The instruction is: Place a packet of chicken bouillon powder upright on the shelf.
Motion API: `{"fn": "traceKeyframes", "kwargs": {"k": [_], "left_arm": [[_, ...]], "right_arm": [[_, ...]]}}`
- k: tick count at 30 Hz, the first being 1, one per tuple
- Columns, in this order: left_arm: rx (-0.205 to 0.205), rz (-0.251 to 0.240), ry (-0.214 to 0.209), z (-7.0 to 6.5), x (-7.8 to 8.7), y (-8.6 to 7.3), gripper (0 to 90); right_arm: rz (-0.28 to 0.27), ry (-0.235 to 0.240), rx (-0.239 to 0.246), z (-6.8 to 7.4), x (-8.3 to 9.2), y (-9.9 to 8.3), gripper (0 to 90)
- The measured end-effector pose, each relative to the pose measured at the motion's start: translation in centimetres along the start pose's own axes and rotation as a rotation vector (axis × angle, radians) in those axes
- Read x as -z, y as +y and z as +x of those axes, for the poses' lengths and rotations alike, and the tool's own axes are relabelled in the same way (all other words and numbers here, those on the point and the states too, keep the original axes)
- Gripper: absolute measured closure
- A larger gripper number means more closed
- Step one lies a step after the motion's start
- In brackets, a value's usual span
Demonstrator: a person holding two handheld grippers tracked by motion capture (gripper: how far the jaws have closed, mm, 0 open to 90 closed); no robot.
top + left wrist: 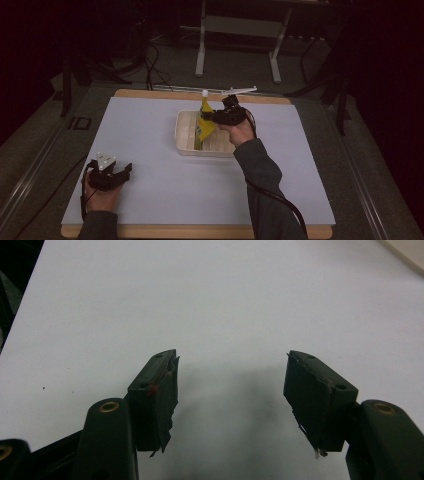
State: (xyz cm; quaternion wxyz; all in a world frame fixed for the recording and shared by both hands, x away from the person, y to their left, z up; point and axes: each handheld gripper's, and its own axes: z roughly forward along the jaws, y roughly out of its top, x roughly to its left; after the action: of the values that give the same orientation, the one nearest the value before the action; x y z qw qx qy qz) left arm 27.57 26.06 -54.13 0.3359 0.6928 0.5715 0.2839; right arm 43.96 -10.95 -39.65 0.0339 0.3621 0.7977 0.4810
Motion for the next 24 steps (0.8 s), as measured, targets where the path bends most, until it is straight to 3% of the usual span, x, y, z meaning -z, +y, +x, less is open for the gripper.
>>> {"fn": "traceKeyframes", "kwargs": {"k": [7, 13, 24], "left_arm": [[-0.002, 0.001, 0.001, 0.0, 0.0, 0.0, 38.2], [-0.002, 0.0, 0.002, 0.0, 0.0, 0.0, 38.1], [-0.001, -0.001, 0.003, 0.0, 0.0, 0.0, 38.1]], "right_arm": [[0.014, 0.004, -0.005, 0.1, 0.4, -0.1, 48.7], [0.01, -0.013, 0.007, 0.6, 1.1, 0.2, 34.8], [0.015, -0.003, 0.064, 1.6, 2.7, 0.6, 27.5]]}}
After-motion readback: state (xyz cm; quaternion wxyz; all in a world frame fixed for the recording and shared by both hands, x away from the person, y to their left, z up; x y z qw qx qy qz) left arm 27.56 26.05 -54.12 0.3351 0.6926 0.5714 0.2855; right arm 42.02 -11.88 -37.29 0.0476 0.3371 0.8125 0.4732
